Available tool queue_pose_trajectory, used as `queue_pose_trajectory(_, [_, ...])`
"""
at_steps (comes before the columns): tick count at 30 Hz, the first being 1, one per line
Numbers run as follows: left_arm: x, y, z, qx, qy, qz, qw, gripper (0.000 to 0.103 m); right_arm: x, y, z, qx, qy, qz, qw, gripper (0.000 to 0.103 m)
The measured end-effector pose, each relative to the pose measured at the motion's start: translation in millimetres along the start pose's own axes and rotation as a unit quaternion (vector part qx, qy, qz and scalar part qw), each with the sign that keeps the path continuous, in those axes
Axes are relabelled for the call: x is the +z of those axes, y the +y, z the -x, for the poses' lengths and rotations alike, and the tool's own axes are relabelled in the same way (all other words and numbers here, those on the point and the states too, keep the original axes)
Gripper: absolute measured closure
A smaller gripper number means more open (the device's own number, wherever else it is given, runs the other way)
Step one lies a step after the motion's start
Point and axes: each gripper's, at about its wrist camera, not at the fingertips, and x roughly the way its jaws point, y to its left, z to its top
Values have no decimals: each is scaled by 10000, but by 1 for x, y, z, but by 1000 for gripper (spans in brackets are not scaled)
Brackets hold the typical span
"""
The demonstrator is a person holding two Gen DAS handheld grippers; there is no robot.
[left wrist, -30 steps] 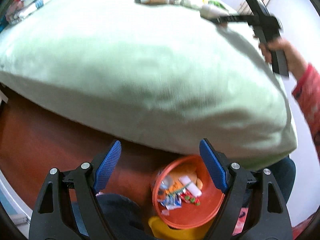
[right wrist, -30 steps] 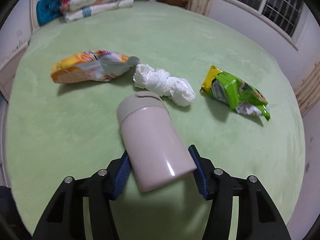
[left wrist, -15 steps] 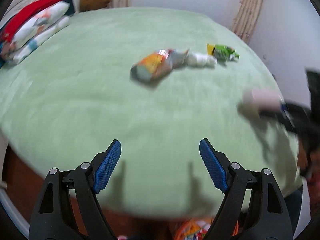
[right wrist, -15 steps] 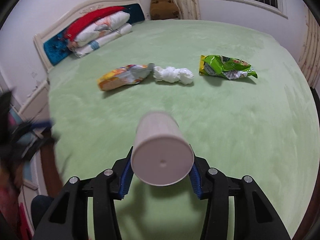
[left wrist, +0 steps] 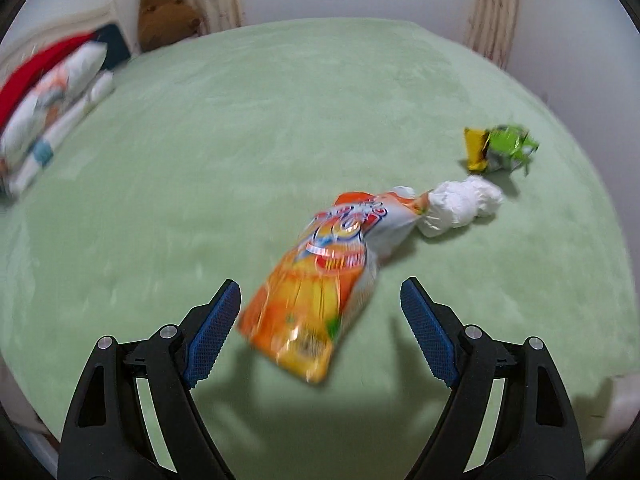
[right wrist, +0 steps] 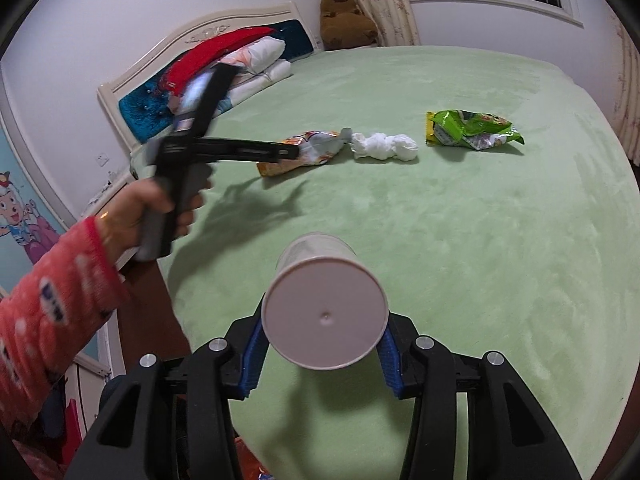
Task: Collect trash
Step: 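Grasp the orange juice pouch with the left gripper while the right gripper holds the cup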
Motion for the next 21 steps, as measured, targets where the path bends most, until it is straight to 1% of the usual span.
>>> queue_pose_trajectory(3, [6,-2,-14,265,165,-196,9993,23,0,0,2,35,-30,-23,10000,56])
queue_pose_trajectory(5, [9,-3,-26,290,365,-267,9986,23,0,-1,1,44,-25,-38,10000,56])
queue_pose_trajectory(6, [9,-3,-30,305,443,-296,9981,34,0,-2,1,36,-24,-61,10000,56])
queue_pose_trajectory(7, [8,-3,-34,257,542,-297,9978,35,0,-2,1,36,-21,-79,10000,56])
queue_pose_trajectory(9, [8,-3,-31,278,433,-215,9984,42,0,-3,0,22,-29,-82,10000,56])
queue_pose_trajectory(11, [6,-1,-25,261,347,-56,9990,45,0,-2,2,46,-54,-94,9999,56])
queue_pose_trajectory(12, [4,0,-19,244,263,50,9993,46,0,-2,3,43,-75,-101,9999,56])
queue_pose_trajectory(14, [0,-2,-10,168,170,42,9997,47,0,-1,5,46,-112,-101,9999,56])
queue_pose_trajectory(16, [-4,-6,1,245,111,7,9996,48,-1,1,7,34,-138,-96,9999,56])
queue_pose_trajectory(17, [-7,-7,6,213,112,38,9997,49,-2,3,9,50,-152,-93,9998,56])
queue_pose_trajectory(21, [-16,-15,40,106,-167,77,9998,50,-4,9,18,26,-212,-51,9998,56])
